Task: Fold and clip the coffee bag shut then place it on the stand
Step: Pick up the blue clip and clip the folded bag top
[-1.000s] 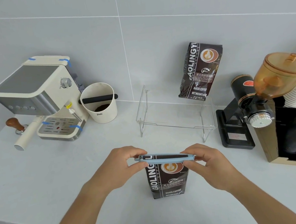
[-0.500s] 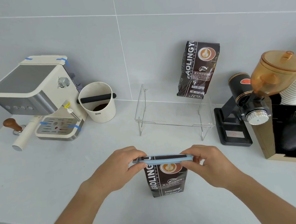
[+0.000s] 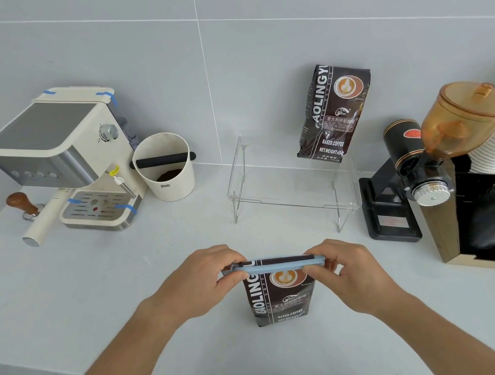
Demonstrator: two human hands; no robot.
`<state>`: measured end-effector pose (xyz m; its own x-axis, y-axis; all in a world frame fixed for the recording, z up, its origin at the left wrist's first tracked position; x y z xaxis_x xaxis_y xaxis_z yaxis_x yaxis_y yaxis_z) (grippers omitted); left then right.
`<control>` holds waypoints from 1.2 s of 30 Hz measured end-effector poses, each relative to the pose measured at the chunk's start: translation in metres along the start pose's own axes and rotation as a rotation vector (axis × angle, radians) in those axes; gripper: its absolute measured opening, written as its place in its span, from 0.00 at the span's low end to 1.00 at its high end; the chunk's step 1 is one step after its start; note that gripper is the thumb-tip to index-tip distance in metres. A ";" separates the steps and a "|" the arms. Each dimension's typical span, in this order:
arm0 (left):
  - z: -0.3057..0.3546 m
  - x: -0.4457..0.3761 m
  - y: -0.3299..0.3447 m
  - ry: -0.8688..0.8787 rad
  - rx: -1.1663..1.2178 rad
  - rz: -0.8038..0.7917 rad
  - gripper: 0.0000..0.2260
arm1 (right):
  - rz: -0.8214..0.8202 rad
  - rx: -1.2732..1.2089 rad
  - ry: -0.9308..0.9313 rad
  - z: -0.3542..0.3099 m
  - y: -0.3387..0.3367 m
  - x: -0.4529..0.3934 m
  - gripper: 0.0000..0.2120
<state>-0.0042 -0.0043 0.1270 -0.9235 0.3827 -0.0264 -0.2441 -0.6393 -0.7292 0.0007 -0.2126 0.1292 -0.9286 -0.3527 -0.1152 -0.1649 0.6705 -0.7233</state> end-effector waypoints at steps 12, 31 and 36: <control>-0.008 0.005 0.006 -0.027 -0.059 -0.146 0.18 | -0.083 -0.122 0.008 -0.002 0.001 0.001 0.08; -0.010 0.005 -0.003 0.004 -0.043 -0.078 0.22 | -0.066 -0.084 0.017 -0.002 0.003 -0.001 0.05; -0.004 0.002 -0.001 0.017 -0.088 -0.076 0.24 | -0.015 -0.047 -0.031 -0.003 -0.003 -0.003 0.06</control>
<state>-0.0044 0.0003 0.1249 -0.8981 0.4393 0.0198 -0.2850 -0.5472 -0.7870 0.0030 -0.2111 0.1340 -0.9153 -0.3824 -0.1263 -0.1948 0.6949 -0.6923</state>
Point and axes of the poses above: each hand's wrist, its own x-axis away from the middle knuckle, its own y-axis out of the palm, z = x × y, the point moved 9 cm from there along -x, towards the middle knuckle, and after that the axes turned 5 degrees about x, right-handed, at the moved point
